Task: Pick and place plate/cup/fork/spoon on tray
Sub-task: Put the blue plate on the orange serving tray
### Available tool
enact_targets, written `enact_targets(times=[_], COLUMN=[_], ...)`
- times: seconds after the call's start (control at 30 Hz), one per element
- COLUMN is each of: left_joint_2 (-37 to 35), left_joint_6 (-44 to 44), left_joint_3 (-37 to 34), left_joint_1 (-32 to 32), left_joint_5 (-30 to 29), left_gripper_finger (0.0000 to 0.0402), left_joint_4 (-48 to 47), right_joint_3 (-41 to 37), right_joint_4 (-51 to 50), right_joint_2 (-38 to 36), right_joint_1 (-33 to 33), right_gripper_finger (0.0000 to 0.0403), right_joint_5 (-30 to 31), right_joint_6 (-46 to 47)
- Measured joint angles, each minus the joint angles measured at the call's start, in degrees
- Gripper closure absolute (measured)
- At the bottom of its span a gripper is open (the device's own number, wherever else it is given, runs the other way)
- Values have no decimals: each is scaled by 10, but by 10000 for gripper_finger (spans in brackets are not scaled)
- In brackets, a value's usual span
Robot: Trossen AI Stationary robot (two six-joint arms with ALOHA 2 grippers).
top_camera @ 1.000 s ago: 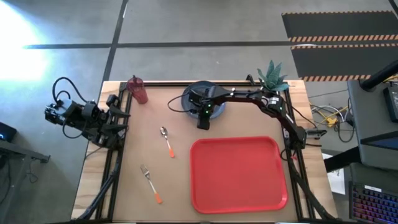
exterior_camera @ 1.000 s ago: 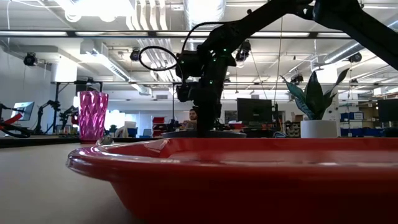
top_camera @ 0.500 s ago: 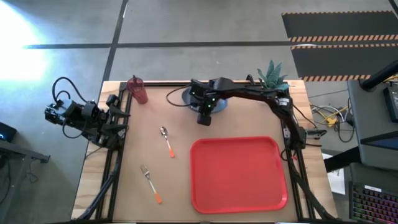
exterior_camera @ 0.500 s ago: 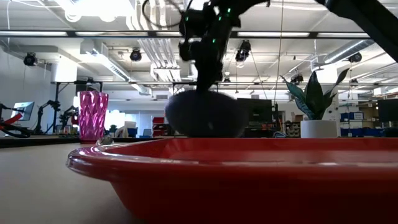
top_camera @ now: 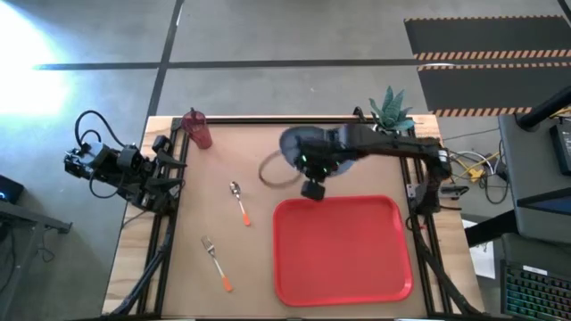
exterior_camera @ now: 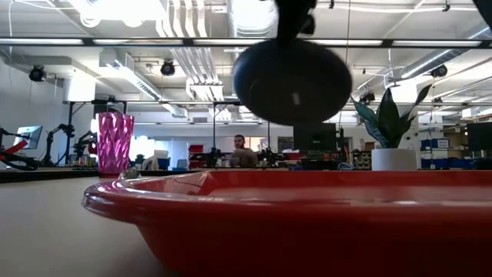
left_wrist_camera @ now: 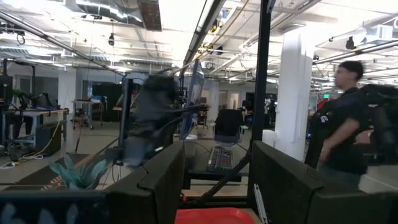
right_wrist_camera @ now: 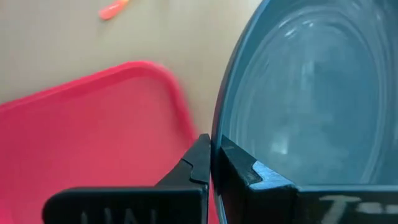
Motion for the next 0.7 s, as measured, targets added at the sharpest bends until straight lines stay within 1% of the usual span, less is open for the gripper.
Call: enact_targets(times=[0.13, 0.3, 0.6, 0.7], left_joint_2=[0, -2, -2, -2], left_joint_6=[0, 0, 0, 0], left_joint_3=[0, 0, 0, 1], left_joint_1=[0, 0, 0, 0], left_joint_5=[0, 0, 0, 2], left_gripper_finger=[230, 230, 230, 230], left_joint_4=[0, 0, -1, -1], right_joint_3=[0, -3, -40, -60], right_joint_4=[-25, -35, -38, -21], right_joint_2=[-18, -18, -15, -15], right_joint_1=[79, 181, 336, 387], right_gripper_finger=[395, 395, 395, 395], right_joint_5=[36, 67, 110, 134], right_joint_6=[98, 233, 528, 631])
